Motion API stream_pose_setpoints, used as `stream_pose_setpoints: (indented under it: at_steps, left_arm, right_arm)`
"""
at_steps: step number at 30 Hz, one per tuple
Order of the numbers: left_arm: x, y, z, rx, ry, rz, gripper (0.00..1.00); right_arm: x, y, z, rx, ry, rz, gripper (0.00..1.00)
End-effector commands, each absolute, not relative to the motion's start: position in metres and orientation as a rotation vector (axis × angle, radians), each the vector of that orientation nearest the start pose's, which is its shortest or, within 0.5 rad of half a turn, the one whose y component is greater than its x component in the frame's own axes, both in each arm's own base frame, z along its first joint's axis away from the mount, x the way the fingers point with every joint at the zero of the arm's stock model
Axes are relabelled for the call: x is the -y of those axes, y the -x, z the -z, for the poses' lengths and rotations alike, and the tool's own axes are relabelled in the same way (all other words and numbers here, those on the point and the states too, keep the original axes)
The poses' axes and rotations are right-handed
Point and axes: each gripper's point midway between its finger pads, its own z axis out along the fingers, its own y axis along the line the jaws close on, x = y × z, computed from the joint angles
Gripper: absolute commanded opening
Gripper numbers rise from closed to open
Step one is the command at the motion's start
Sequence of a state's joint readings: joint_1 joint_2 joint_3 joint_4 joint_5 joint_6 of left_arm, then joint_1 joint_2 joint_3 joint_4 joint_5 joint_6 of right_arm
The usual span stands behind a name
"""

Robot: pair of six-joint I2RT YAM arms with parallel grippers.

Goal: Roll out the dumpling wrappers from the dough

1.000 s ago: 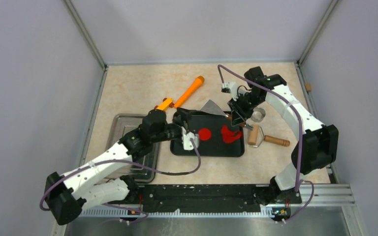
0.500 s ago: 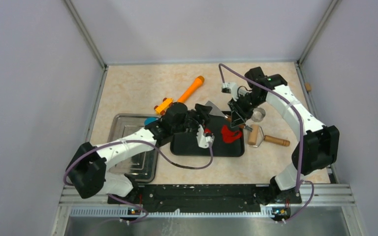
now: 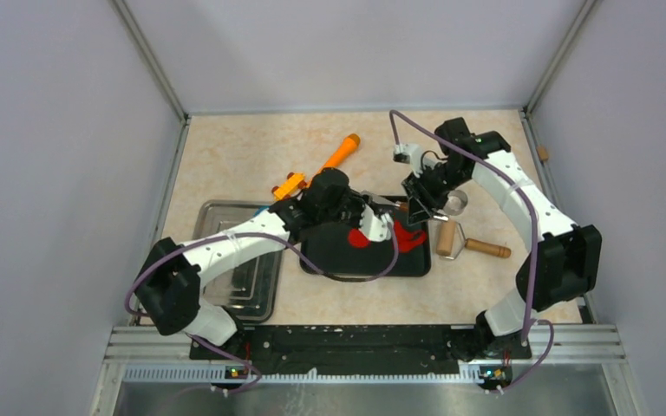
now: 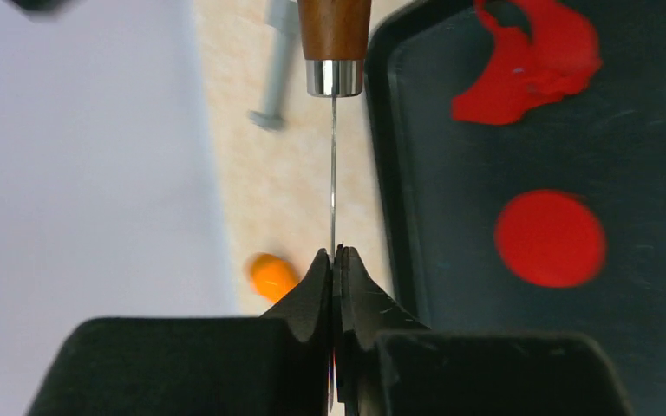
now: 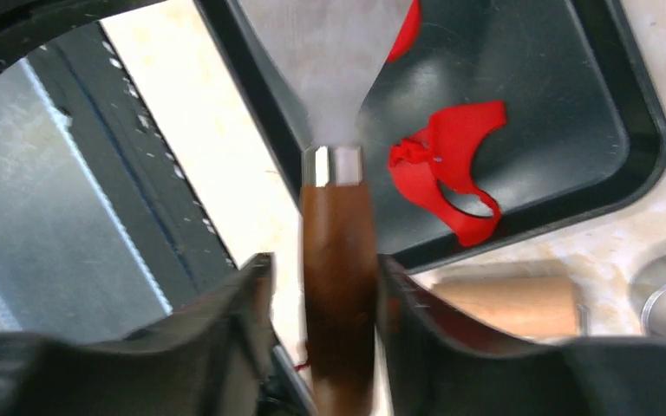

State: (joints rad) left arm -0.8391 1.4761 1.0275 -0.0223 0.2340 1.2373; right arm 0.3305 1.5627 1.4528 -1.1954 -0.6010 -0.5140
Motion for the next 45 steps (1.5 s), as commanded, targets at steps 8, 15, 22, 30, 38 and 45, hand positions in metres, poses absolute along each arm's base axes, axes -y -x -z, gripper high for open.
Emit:
stream_pose_setpoints:
  at_steps: [8,15,22,30,38,45]
  left_arm:
    - [0.283,-0.227,-0.233,-1.724,-1.545,1.02,0.0]
    - [0.28,-0.22,-0.248,-1.822,-1.473,1.548,0.0]
    - [0.293,-0.225,-0.238,-1.853,-1.367,1.794,0.0]
    - [0.298,-0.23,-0.231,-1.864,-1.312,1.874,0.0]
    - [0.303,-0.234,-0.225,-1.885,-1.267,1.922,0.0]
    - [0.306,-0.235,-0.221,-1.897,-1.249,1.947,0.0]
  right_arm:
    - [-0.138,-0.345,-0.33,-1.908,0.652,-0.895,0.95]
    - [-0.162,-0.316,-0.31,-1.895,0.631,-1.407,0.82]
    - [-0.181,-0.289,-0.279,-1.989,0.711,-1.454,0.81]
    - [-0.192,-0.259,-0.243,-2.101,0.78,-1.432,0.78]
    - [-0.206,-0.238,-0.239,-2.105,0.816,-1.523,0.72]
    - [-0.216,-0.229,-0.246,-2.099,0.759,-1.626,0.63]
